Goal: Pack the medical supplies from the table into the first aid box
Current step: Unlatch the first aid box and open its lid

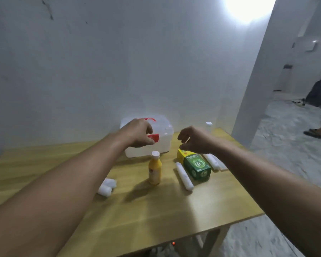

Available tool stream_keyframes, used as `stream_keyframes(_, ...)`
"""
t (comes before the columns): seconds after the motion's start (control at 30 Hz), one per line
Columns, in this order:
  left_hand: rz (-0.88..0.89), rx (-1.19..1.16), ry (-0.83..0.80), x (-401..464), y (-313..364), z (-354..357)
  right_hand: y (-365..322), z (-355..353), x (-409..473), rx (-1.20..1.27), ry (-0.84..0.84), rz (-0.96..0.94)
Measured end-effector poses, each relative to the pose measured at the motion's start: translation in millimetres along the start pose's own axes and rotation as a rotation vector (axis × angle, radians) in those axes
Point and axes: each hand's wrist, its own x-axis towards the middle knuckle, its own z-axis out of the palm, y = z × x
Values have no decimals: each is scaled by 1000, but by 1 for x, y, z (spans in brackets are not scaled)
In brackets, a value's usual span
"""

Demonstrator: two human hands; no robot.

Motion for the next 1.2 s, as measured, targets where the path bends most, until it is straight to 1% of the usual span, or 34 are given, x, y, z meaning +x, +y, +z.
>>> stream_keyframes(0.17, -84, 29, 85, 9, -42, 13, -13, 31, 34, -152, 125, -174)
stream_keyframes(0.3, -80, 104, 113, 15, -65, 24, -8, 63, 61, -318, 230, -384)
stream_keyframes(0.37, -72, 144, 122, 19, -74, 29, -2, 77, 71, -381, 249, -444)
stream_keyframes(0.43, -60, 156, 132, 22, -81, 35, 5, 87, 77, -402, 278, -484)
stream_keyframes(0.5, -45, 118, 156, 25, -87, 41, 9, 91, 81, -397, 330, -515)
stream_keyframes(0.6, -28, 17, 257, 27, -95, 51, 12, 97, 85, -372, 429, -550)
stream_keyframes(0.7, -15, -25, 324, 27, -99, 61, 14, 108, 92, -351, 506, -562)
stream_keyframes(0.9, 25, -75, 401, 30, -103, 69, 23, 122, 102, -383, 522, -647)
stream_keyframes(1.03, 35, -104, 423, 30, -104, 70, 21, 116, 109, -396, 606, -681)
stream_keyframes(1.2, 45, -105, 415, 33, -106, 69, 26, 116, 114, -459, 712, -762)
